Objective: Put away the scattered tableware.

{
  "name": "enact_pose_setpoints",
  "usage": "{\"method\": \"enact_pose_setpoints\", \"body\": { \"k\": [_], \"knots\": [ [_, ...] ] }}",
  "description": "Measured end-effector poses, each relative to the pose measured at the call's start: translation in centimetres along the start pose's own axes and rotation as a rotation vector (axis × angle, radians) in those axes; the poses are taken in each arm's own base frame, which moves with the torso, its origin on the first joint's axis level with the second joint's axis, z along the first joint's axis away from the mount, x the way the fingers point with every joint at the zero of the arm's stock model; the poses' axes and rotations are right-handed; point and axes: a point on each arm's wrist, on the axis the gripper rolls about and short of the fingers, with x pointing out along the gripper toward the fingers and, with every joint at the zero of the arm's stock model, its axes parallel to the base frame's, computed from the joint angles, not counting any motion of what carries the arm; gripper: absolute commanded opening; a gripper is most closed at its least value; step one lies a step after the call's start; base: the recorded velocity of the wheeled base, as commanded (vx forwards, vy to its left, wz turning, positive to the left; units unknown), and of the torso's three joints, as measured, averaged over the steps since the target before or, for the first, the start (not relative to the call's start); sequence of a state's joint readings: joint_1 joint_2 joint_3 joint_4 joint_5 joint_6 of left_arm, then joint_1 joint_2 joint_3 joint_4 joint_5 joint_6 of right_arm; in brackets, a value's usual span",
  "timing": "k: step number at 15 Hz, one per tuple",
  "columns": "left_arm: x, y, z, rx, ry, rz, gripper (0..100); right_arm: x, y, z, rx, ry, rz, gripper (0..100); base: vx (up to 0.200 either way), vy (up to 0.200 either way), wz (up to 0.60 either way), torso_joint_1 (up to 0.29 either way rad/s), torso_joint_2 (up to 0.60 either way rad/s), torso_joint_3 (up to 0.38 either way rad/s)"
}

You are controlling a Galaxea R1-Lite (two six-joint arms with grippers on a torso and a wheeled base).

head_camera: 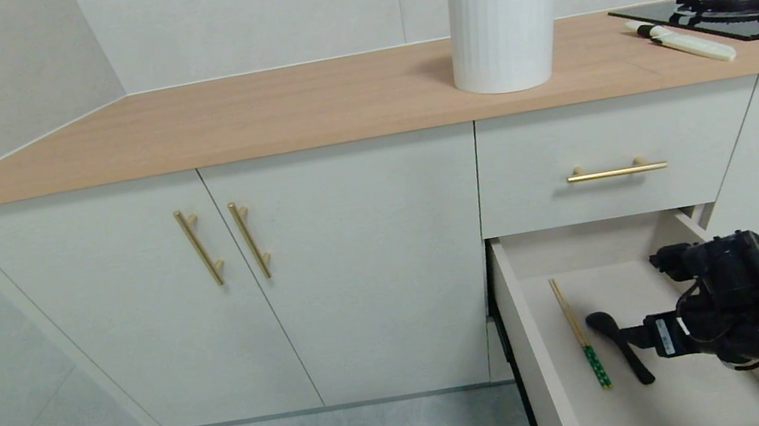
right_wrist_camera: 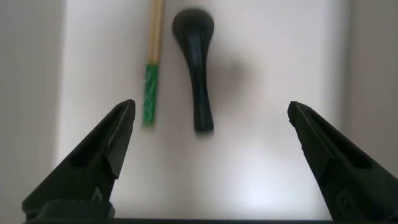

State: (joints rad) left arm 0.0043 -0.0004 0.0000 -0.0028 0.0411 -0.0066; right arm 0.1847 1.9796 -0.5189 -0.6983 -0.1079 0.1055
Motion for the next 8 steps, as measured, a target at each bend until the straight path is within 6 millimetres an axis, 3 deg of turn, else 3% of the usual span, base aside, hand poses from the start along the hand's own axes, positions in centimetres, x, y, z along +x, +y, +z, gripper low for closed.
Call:
{"method": "enact_pose_setpoints", "body": {
  "k": [1,5,8],
  "knots": [
    [0.0,0.0,0.0,0.0,0.0,0.0,100,-1.7,0.1,0.5,0.001,0.034,0.002,100,0.0,0.0,0.0,0.0,0.0,0.0],
    [0.0,0.0,0.0,0.0,0.0,0.0,100,-9.9,1.2,2.5,-0.001,0.211,0.027,100,-0.2,0.0,0.0,0.008,0.0,0.002],
    [0.0,0.0,0.0,-0.001,0.0,0.0,100,-14.6,1.5,4.1,-0.012,0.161,0.061,100,-0.2,0.0,0.0,-0.002,0.0,0.004]
  ]
}}
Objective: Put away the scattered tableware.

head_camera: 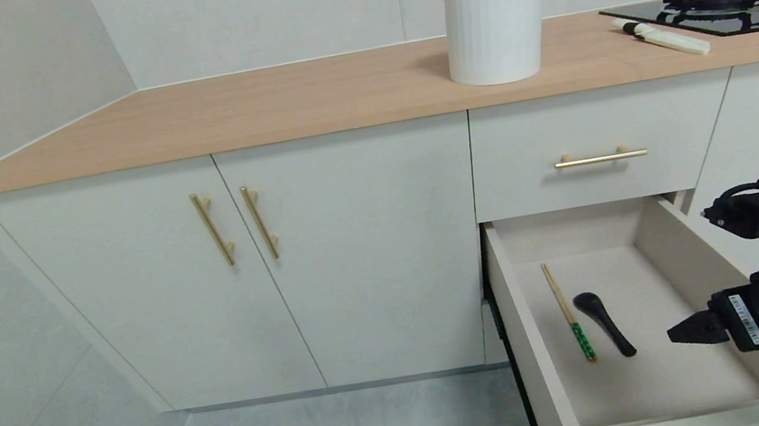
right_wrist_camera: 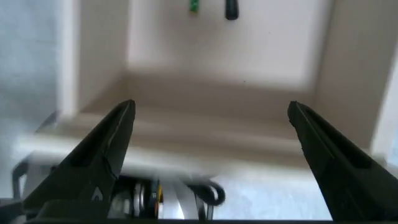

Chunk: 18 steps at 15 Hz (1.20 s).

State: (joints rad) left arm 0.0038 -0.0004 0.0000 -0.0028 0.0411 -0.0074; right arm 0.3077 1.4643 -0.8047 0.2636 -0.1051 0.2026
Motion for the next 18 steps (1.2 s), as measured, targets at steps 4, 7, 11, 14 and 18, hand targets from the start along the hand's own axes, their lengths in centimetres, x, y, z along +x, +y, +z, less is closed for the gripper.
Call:
{"method": "enact_pose_setpoints", "body": {
  "k": [4,7,11,14,18],
  "knots": [
    [0.0,0.0,0.0,0.0,0.0,0.0,100,-1.6,0.1,-1.1,-0.066,0.084,0.001,100,0.0,0.0,0.0,0.0,0.0,0.0],
    [0.0,0.0,0.0,0.0,0.0,0.0,100,-1.0,0.4,-2.1,-0.12,0.236,-0.012,100,0.0,0.0,0.0,0.0,0.0,0.0],
    [0.0,0.0,0.0,0.0,0.0,0.0,100,1.9,1.2,-2.3,-0.122,0.396,-0.039,100,0.0,0.0,0.0,0.0,0.0,0.0],
    [0.0,0.0,0.0,0.0,0.0,0.0,100,4.1,1.7,-1.3,-0.063,0.378,-0.052,100,0.0,0.0,0.0,0.0,0.0,0.0],
    [0.0,0.0,0.0,0.0,0.0,0.001,100,5.6,1.4,-0.8,-0.031,0.33,-0.054,100,0.0,0.0,0.0,0.0,0.0,0.0]
  ]
}}
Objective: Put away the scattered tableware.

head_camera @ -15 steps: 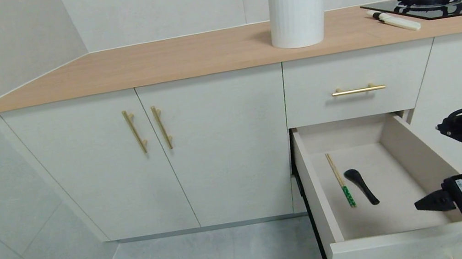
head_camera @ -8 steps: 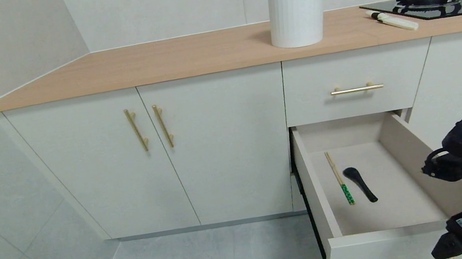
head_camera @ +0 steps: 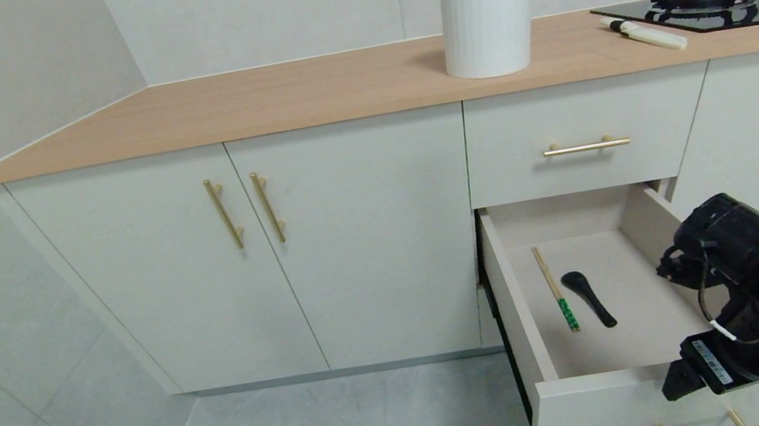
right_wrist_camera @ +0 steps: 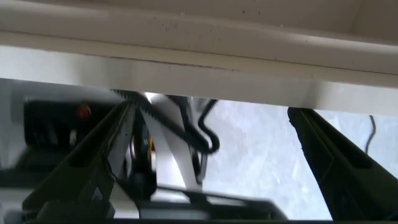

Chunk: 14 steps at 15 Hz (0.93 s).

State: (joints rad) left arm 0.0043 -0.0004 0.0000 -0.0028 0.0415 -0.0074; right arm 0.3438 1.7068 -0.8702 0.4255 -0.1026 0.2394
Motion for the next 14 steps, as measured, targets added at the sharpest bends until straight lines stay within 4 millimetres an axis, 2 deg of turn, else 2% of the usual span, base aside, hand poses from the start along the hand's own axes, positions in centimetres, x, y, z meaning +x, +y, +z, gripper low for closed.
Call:
{"method": "enact_pose_setpoints", "body": {
  "k": [5,8,14],
  "knots": [
    [0.0,0.0,0.0,0.0,0.0,0.0,100,0.7,-0.2,1.0,0.027,-0.076,0.01,100,0.0,0.0,0.0,0.0,0.0,0.0],
    [0.0,0.0,0.0,0.0,0.0,0.0,100,1.5,-0.1,2.4,0.04,-0.159,0.011,100,0.0,0.0,0.0,0.0,0.0,0.0],
    [0.0,0.0,0.0,0.0,0.0,-0.001,100,3.5,-0.2,7.0,0.048,-0.295,0.005,100,0.0,0.0,0.0,0.0,0.0,0.0]
  ]
}}
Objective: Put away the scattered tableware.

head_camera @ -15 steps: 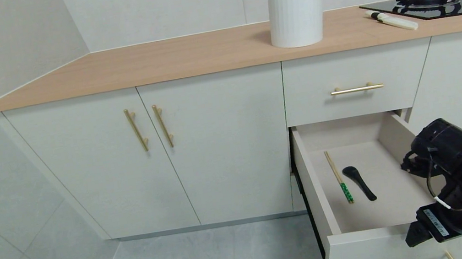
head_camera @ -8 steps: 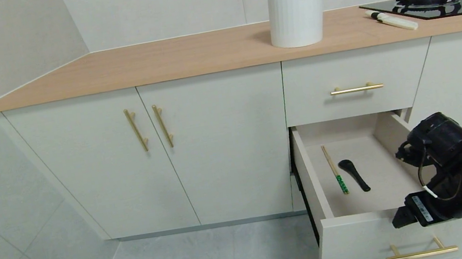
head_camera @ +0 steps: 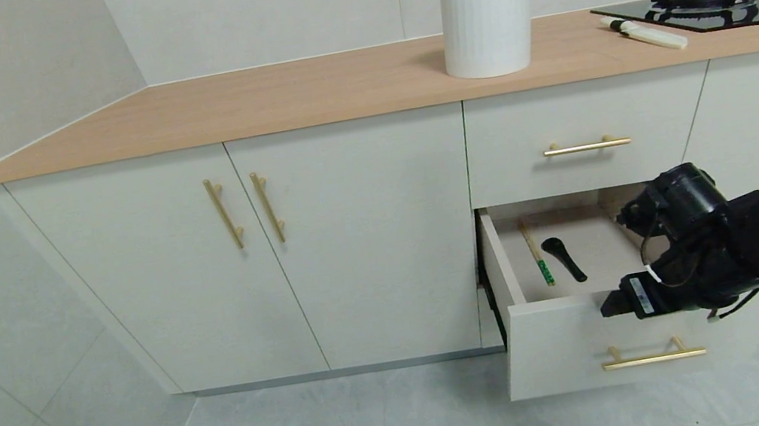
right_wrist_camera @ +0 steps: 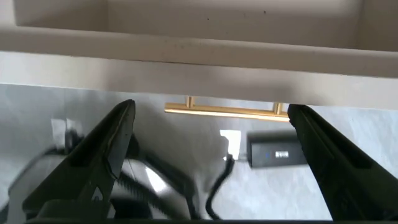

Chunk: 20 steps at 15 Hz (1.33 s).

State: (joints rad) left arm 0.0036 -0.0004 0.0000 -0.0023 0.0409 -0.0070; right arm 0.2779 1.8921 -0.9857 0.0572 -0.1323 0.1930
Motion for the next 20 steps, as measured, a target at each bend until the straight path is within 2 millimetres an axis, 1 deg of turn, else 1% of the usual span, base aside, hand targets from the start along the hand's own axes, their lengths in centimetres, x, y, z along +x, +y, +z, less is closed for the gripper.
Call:
{"method": "enact_pose_setpoints", "body": {
  "k": [3,5,9,12,15,18,20],
  "knots": [
    [0.0,0.0,0.0,0.0,0.0,0.001,100,1.8,0.5,2.7,0.012,-0.045,0.003,100,0.0,0.0,0.0,0.0,0.0,0.0],
    [0.0,0.0,0.0,0.0,0.0,0.001,100,3.5,0.5,4.7,0.029,-0.089,0.003,100,0.0,0.0,0.0,0.0,0.0,0.0],
    [0.0,0.0,0.0,0.0,0.0,0.0,100,6.6,0.0,6.9,0.059,-0.159,-0.003,100,0.0,0.0,0.0,0.0,0.0,0.0],
    [0.0,0.0,0.0,0.0,0.0,0.001,100,8.4,-0.6,8.3,0.073,-0.23,-0.009,100,0.0,0.0,0.0,0.0,0.0,0.0],
    [0.0,0.0,0.0,0.0,0.0,0.001,100,10.0,-1.2,9.5,0.094,-0.337,-0.031,100,0.0,0.0,0.0,0.0,0.0,0.0],
    [0.0,0.0,0.0,0.0,0.0,0.001,100,11.3,-1.8,10.0,0.116,-0.407,-0.066,100,0.0,0.0,0.0,0.0,0.0,0.0],
    [0.0,0.0,0.0,0.0,0.0,0.001,100,12.1,-1.8,10.3,0.126,-0.431,-0.089,100,0.0,0.0,0.0,0.0,0.0,0.0]
  ]
}}
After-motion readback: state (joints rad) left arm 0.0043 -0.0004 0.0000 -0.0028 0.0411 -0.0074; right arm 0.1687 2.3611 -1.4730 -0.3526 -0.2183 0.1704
